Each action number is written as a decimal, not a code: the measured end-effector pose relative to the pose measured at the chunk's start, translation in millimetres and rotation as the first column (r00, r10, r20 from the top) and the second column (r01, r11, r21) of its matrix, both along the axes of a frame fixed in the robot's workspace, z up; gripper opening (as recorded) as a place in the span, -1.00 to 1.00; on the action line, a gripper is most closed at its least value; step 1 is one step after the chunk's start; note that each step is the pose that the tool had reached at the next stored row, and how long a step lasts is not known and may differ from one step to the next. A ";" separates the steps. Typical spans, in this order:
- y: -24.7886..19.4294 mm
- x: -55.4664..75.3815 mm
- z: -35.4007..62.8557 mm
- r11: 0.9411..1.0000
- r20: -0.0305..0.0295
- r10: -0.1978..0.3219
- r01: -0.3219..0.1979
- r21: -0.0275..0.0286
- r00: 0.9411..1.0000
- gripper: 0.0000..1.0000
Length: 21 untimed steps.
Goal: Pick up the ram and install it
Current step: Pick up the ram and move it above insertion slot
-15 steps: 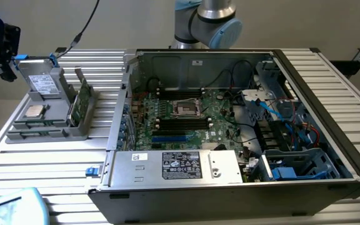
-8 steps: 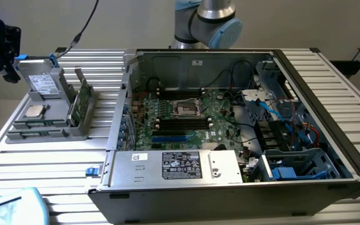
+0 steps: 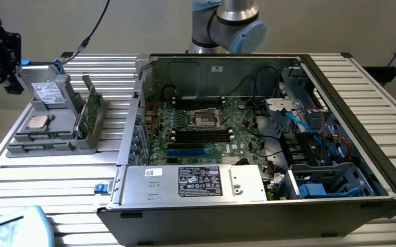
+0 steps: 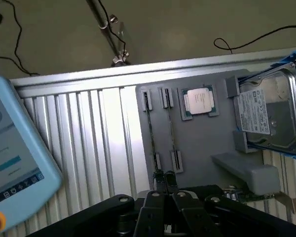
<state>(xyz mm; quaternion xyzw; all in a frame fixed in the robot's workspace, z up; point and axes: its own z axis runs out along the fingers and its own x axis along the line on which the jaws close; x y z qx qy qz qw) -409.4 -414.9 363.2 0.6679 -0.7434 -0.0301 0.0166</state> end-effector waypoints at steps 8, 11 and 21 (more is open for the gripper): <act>0.0 0.0 -5.5 0.990 -0.001 0.144 -0.144 0.000 0.990 -0.79; 0.0 0.0 -7.1 0.980 -0.002 0.198 -0.198 0.000 0.980 -0.79; -0.2 -0.4 -8.2 0.958 -0.002 0.288 -0.288 0.000 0.958 -0.65</act>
